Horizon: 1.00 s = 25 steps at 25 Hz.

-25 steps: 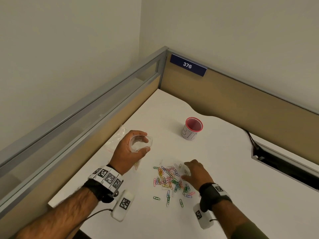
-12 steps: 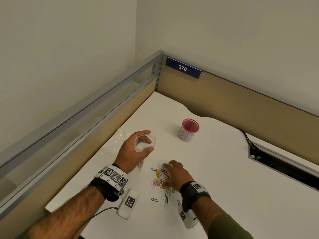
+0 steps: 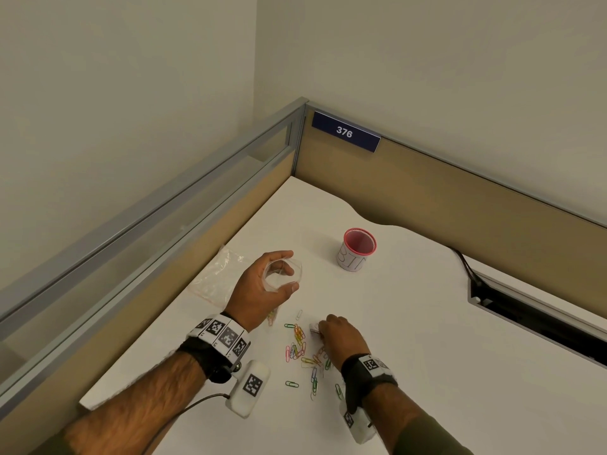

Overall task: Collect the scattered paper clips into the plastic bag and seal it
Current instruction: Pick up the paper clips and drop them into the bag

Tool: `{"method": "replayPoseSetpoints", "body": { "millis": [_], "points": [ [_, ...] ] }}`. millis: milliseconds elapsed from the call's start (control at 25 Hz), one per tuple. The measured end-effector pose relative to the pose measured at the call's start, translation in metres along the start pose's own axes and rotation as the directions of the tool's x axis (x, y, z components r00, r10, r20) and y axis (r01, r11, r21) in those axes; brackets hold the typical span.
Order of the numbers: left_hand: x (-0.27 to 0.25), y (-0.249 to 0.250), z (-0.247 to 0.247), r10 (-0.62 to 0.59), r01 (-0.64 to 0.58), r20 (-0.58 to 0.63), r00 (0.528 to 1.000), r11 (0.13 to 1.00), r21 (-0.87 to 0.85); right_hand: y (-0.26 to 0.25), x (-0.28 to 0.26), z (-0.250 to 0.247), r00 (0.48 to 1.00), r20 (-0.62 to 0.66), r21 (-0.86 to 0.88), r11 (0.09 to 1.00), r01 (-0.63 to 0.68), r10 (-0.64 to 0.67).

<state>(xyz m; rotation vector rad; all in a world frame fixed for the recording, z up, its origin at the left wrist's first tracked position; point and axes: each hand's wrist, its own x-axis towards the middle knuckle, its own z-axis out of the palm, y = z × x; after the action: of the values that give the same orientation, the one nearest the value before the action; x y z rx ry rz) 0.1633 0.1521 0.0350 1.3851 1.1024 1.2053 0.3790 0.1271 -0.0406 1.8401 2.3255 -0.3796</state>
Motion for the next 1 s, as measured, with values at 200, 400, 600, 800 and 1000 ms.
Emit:
{"method": "replayPoseSetpoints", "body": {
  "millis": [200,400,600,800,1000],
  "points": [
    [0.004,-0.003,0.003,0.002,-0.002,0.007,1.0,1.0,0.017,0.02,-0.003,-0.017,0.987,-0.034,0.2,0.969,-0.149,0.158],
    [0.006,-0.004,0.008,-0.011,0.011,0.021,1.0,1.0,0.022,0.026,-0.025,-0.067,0.951,-0.166,0.551,0.824,-0.129,0.259],
    [0.006,-0.006,0.018,-0.02,0.018,0.04,0.999,0.999,0.05,-0.003,-0.037,-0.146,0.91,-0.342,0.742,0.661,0.108,0.236],
    [0.006,0.001,0.026,-0.001,-0.003,0.068,0.998,0.998,0.061,-0.046,-0.028,-0.183,0.879,-0.465,0.704,0.646,0.293,0.108],
    [0.008,0.008,0.031,0.023,-0.027,0.097,0.995,0.999,0.047,-0.064,-0.021,-0.176,0.919,-0.392,0.651,0.716,0.252,0.033]
  ]
}}
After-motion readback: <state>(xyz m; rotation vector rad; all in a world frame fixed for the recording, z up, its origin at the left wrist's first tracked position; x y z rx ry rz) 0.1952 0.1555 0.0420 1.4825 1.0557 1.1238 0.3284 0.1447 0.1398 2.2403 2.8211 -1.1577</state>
